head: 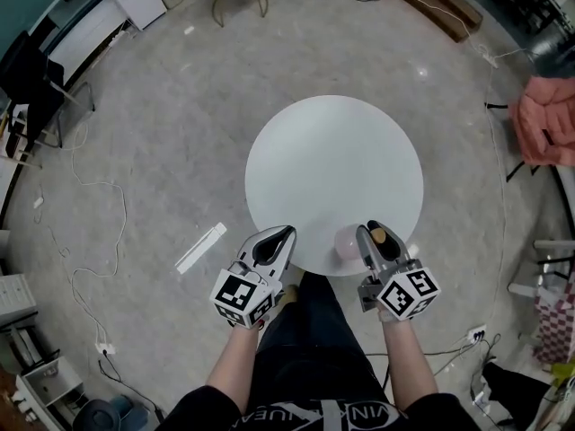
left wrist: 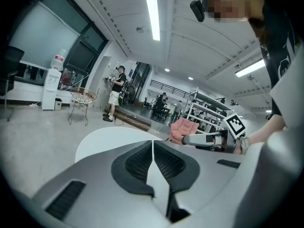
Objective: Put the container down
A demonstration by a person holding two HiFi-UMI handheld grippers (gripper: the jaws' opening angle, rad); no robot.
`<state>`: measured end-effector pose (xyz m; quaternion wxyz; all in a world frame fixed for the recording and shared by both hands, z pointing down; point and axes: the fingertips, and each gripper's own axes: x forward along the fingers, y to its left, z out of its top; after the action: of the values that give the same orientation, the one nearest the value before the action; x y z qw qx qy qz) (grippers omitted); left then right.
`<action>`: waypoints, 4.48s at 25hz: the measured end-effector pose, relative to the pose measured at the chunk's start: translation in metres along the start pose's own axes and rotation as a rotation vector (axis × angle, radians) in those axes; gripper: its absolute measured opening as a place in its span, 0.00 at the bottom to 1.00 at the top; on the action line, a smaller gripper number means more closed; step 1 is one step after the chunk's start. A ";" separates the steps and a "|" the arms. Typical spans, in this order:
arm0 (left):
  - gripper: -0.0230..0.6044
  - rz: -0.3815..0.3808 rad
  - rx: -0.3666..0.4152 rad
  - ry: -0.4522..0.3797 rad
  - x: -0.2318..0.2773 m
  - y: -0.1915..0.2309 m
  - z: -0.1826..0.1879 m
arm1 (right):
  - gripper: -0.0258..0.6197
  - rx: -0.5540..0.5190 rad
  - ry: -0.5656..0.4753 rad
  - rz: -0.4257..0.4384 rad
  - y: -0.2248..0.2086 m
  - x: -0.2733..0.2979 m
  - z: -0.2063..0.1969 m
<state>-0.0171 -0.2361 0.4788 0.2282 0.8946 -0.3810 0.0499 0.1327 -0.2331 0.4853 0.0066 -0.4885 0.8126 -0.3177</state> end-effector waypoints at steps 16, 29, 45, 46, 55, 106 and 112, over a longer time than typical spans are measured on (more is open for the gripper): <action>0.06 0.002 0.006 0.077 0.052 0.014 -0.022 | 0.23 -0.128 0.080 0.018 -0.038 0.057 0.002; 0.06 0.043 0.002 0.078 0.061 0.026 -0.036 | 0.23 -0.265 0.110 0.043 -0.044 0.094 -0.002; 0.06 0.055 -0.062 0.059 0.062 0.033 -0.040 | 0.23 -0.414 0.113 0.013 -0.047 0.114 -0.006; 0.06 0.052 -0.062 0.058 0.062 0.032 -0.040 | 0.23 -0.424 0.113 0.011 -0.047 0.115 -0.006; 0.06 0.064 -0.070 0.053 0.062 0.035 -0.041 | 0.23 -0.469 0.094 0.020 -0.047 0.118 -0.006; 0.06 0.042 -0.022 0.020 0.008 -0.006 -0.039 | 0.37 -0.472 0.121 -0.043 -0.030 0.052 -0.032; 0.06 0.017 0.002 -0.003 0.002 -0.021 -0.032 | 0.16 -0.476 0.099 -0.028 -0.015 0.027 -0.029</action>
<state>0.0019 -0.2099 0.5000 0.2262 0.8916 -0.3890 0.0510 0.1205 -0.2449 0.5244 -0.1528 -0.4714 0.8571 -0.1407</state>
